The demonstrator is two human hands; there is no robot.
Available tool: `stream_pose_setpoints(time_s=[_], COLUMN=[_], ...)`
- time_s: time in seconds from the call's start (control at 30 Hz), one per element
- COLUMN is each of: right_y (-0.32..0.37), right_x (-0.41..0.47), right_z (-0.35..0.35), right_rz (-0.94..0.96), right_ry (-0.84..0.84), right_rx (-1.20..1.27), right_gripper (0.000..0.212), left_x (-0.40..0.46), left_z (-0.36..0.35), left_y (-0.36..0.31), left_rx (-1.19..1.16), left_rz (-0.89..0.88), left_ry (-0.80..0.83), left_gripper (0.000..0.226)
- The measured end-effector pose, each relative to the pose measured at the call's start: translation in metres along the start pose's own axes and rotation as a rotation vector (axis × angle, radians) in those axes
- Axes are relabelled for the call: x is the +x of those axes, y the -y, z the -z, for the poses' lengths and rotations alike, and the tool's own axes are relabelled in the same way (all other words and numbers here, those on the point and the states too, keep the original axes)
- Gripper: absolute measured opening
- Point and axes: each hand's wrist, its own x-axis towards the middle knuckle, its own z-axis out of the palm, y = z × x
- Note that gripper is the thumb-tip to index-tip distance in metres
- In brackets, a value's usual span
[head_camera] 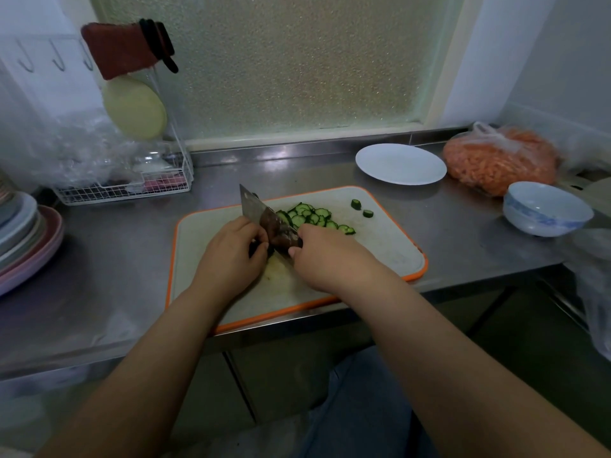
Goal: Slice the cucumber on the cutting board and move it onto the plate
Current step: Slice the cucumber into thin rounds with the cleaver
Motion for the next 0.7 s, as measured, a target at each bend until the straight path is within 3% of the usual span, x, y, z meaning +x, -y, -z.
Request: stream_pose_setpoints(time_s=[0.37,0.53,0.7], right_y=[-0.004,-0.016,-0.032], right_x=[0.022,0.023,0.016], right_z=[-0.022,-0.006,0.003], right_rz=[-0.050,-0.065,-0.073], right_ry=[0.060,0.129,0.039], right_rx=[-0.006,0.104,0.215], right_gripper=[0.026,0.034,0.029], left_x=[-0.001,-0.002,-0.002], left_z=[0.000,0.003,0.007], left_y=[-0.002,-0.003,-0.004], left_rx=[-0.001,-0.013,-0.039], left_rz=[0.017,0.017,0.056], left_ry=[-0.003,-0.015,0.018], left_gripper=[0.009,0.008,0.007])
